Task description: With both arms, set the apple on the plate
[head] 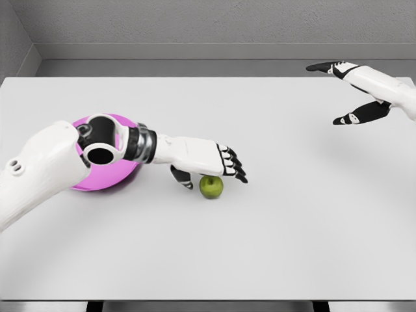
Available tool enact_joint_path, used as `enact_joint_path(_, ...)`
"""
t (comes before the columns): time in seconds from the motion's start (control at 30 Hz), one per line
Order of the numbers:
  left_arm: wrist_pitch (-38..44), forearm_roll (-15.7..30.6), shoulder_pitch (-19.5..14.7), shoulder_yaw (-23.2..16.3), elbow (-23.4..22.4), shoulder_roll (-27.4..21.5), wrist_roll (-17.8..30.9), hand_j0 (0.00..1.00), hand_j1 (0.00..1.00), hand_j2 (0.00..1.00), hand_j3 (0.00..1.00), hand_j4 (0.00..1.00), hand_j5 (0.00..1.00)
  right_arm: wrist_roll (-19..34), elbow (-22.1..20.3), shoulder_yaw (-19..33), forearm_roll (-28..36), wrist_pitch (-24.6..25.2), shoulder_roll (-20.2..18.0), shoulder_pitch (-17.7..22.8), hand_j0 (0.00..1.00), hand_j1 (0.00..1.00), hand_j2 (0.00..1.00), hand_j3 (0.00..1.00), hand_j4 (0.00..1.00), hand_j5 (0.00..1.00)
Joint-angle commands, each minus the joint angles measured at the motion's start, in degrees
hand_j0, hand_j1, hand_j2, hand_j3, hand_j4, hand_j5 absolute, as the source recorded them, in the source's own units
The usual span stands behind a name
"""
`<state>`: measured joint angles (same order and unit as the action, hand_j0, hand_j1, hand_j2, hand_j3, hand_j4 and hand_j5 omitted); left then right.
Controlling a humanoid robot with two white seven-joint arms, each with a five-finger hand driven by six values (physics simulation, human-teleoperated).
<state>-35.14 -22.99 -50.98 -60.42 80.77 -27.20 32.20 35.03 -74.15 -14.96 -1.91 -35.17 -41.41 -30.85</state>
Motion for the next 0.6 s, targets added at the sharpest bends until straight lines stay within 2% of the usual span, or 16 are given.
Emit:
enact_joint_path(0.0,0.14,0.31,0.00,-0.49,0.00,0.13,-0.03,0.95,0.95,0.95,0.95,0.95,0.95,-0.03,-0.03,0.02,0.51,0.17,-0.07,0.00,1.00,1.00,1.00,1.00,1.00,1.00)
enact_joint_path(0.27,0.14,0.40,-0.09,-0.49,0.08,0.05,-0.03,0.83,0.83,0.83,0.83,0.83,0.83,-0.03,-0.03,0.02,0.51,0.17,-0.07,0.26,1.00,1.00,1.00,1.00,1.00,1.00)
enact_joint_path(0.57,0.14,0.40,-0.09,-1.37,0.08,-0.31,-0.03,0.82,0.82,0.82,0.82,0.82,0.82,-0.03,-0.03,0.02,0.51,0.17,-0.07,0.18,1.00,1.00,1.00,1.00,1.00,1.00)
